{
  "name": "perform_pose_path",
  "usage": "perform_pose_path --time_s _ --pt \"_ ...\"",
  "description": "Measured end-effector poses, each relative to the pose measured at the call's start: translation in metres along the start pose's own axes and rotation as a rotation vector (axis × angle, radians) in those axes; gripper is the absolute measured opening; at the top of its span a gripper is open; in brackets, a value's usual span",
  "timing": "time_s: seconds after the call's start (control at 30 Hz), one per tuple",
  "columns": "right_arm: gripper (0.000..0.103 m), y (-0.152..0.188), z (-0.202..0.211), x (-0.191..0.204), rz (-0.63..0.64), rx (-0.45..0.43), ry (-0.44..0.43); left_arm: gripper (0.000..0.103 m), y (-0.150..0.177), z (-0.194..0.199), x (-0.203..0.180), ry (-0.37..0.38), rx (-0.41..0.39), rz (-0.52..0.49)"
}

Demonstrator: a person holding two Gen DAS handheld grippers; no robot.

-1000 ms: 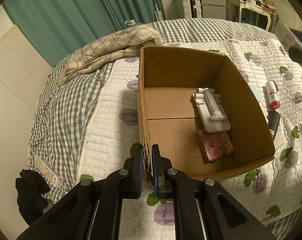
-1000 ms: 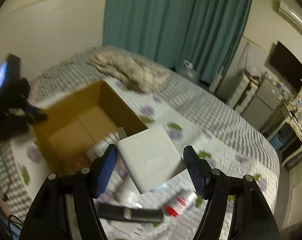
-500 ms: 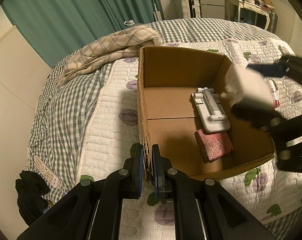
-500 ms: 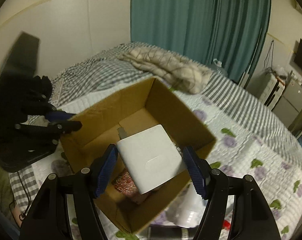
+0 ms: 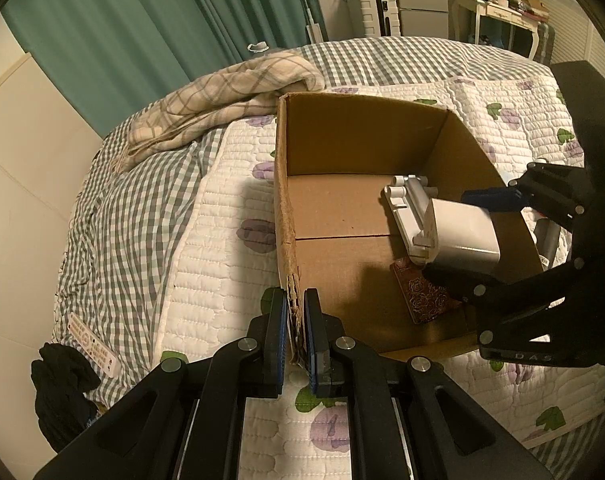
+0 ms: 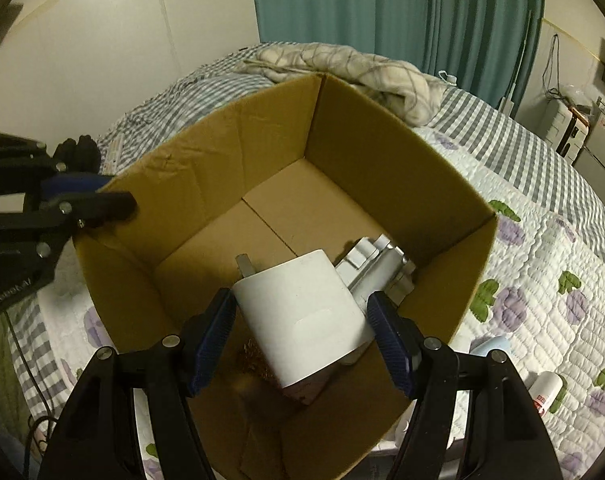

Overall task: Organize rigid objects
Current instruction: 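Lower the white charger block into the box and open the right gripper, then reach the right gripper to the red-capped white bottle and close on it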

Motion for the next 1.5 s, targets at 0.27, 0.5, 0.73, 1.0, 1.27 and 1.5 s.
perform_pose_path --time_s 0.27,0.5,0.73,1.0,1.27,1.5 --pt "0.091 -0.011 0.023 -0.006 -0.026 -0.083 0.049 0.008 -0.001 0.0 -0.001 0.003 0.001 -0.006" --pt "0.094 -0.017 0.086 -0.041 -0.093 -0.196 0.146 0.008 -0.001 0.002 -0.005 0.011 0.003 -0.003" --pt "0.094 -0.009 0.148 -0.091 -0.159 -0.257 0.288 0.008 -0.001 0.002 -0.005 0.005 0.008 -0.003" --pt "0.094 0.014 0.176 -0.143 -0.212 -0.27 0.469 0.008 -0.001 0.002 -0.006 -0.005 0.012 -0.006" --pt "0.094 0.073 0.124 -0.186 -0.343 -0.138 0.515 0.008 -0.002 0.002 -0.006 -0.006 0.013 -0.008" --pt "0.094 0.117 0.068 -0.207 -0.443 -0.032 0.468 0.008 -0.002 0.003 -0.006 -0.007 0.016 -0.008"
Point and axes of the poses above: each gripper's, at about its wrist camera, not at the fingertips, and z roughly against the way its jaws point, x to its left, y to its underside, the point moved 6 cm from there along -z, roughly the way its jaws point, and after that the axes turned 1 degree about -z, right-handed, at the moved point
